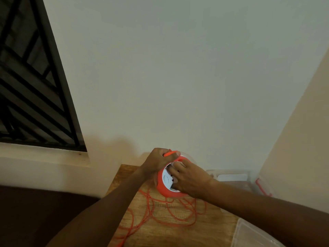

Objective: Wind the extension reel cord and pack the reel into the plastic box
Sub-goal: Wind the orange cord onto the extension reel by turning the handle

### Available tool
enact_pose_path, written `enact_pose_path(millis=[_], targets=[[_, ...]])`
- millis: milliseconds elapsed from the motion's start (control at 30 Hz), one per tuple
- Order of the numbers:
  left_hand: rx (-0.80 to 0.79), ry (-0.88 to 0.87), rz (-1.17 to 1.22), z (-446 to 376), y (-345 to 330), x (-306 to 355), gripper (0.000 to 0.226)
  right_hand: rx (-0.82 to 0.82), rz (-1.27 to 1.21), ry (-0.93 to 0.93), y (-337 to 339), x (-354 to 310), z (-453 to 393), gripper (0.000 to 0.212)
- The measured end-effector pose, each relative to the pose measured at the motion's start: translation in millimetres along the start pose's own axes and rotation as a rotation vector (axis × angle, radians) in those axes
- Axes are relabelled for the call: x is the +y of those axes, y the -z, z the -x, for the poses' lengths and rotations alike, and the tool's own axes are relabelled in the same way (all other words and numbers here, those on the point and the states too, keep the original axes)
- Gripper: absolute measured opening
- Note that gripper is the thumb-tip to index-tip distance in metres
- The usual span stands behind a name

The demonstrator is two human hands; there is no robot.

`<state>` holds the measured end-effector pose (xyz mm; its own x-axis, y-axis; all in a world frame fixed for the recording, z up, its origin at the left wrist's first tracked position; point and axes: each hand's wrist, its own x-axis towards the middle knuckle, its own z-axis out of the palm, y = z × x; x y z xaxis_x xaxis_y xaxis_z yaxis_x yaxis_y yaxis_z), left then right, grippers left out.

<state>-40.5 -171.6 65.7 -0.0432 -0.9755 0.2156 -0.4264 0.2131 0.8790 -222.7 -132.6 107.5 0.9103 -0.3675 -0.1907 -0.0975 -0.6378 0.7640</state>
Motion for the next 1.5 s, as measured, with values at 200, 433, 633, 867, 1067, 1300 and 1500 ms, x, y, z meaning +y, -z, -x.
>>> enact_pose_path(millis=[200, 433, 633, 867, 1067, 1300, 1500], targets=[[0.025, 0.049, 0.076, 3.0, 0.6, 6.0, 0.048, 0.013, -0.086, -0.053, 3.3, 7.8, -0.7, 0.040], [0.238, 0.171, 0.334, 6.9, -8.2, 14.7, 0.040, 0.009, -0.405, -0.432, 3.6, 12.0, -4.5, 0.075], [0.264, 0.151, 0.342, 5.1, -7.4, 16.9, 0.038, 0.094, -0.445, -0.605, -0.6, 3.0, -0.3, 0.076], [0.159, 0.184, 0.271, -1.2, 9.9, 16.5, 0.044, 0.197, -0.379, -0.335, -10.9, 8.3, 19.4, 0.043], [0.055, 0.114, 0.078, -8.9, 14.4, 15.6, 0.043, 0.146, -0.397, -0.159, -8.5, 13.7, 19.9, 0.046], [-0.007, 0.069, 0.018, -12.1, 16.6, 27.0, 0.030, 0.020, -0.332, -0.176, 9.2, 11.5, -5.4, 0.047], [0.005, 0.092, 0.068, -10.7, 24.1, 24.3, 0.024, -0.002, -0.364, -0.212, 13.0, 20.6, -12.7, 0.062]])
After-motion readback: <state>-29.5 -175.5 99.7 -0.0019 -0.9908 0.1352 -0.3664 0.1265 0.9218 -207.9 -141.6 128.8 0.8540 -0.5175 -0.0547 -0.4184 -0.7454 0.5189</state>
